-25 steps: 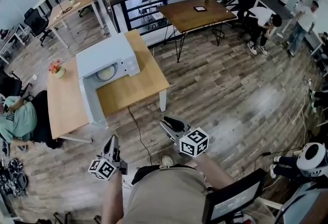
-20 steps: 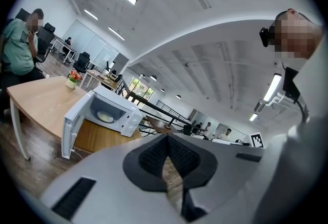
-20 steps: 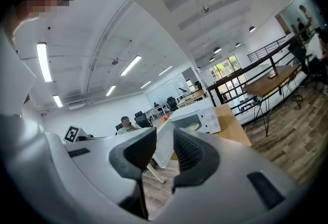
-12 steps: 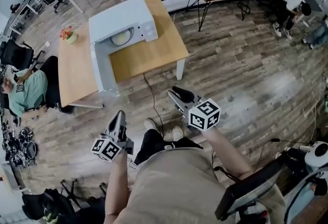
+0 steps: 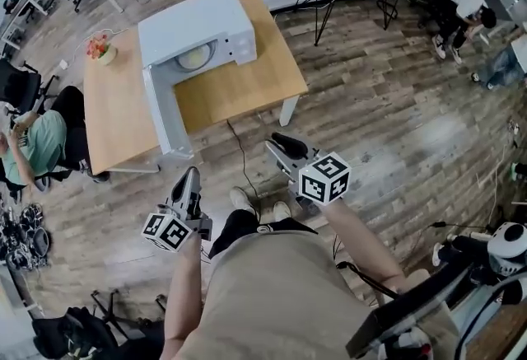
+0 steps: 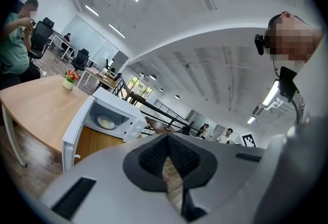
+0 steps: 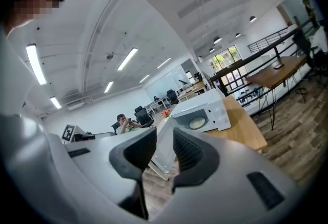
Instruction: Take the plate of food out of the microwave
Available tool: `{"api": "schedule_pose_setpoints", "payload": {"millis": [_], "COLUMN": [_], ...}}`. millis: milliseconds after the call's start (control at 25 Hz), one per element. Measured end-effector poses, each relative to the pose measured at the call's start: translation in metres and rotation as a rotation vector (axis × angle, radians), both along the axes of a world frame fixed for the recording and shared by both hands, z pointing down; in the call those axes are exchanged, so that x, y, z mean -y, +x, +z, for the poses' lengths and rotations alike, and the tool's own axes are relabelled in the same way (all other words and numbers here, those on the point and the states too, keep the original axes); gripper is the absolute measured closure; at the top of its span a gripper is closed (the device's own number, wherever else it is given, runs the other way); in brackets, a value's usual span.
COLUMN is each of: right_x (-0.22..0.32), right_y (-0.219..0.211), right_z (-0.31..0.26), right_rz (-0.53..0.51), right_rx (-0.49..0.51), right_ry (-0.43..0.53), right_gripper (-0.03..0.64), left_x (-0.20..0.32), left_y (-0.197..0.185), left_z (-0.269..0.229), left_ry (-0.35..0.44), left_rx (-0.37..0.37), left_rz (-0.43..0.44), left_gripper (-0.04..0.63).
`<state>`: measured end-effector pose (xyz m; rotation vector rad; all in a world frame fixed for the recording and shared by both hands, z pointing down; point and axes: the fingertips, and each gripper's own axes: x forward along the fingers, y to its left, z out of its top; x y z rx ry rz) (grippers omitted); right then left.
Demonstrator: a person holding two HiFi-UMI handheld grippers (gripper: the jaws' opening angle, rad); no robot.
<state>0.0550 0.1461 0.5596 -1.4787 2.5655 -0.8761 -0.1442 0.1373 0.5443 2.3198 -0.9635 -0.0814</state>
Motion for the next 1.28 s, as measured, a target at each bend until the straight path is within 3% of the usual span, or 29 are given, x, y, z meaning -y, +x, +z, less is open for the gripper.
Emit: {"api": "schedule_pose_setpoints", "payload": {"millis": [480,1280], "right_x": [0.083,0.150], "right_y": [-0.055,-0.045], "right_z": [-0.003,-0.010], "right_rz": [0.037,0.185], "right_rx": [0.017,0.029], "right_ry": [-0.045,-0.041], "right_gripper": [0.529,0.529], "left_x": [0.080,0.168], "left_y": [-0.058,-0.025], "left_z": [-0.004,0.000], "left_ry": [-0.001,0.004], "left_rx": [-0.037,-0.066], "left_rz": [0.005,0.181], "left_gripper": [0.592,0.592]}}
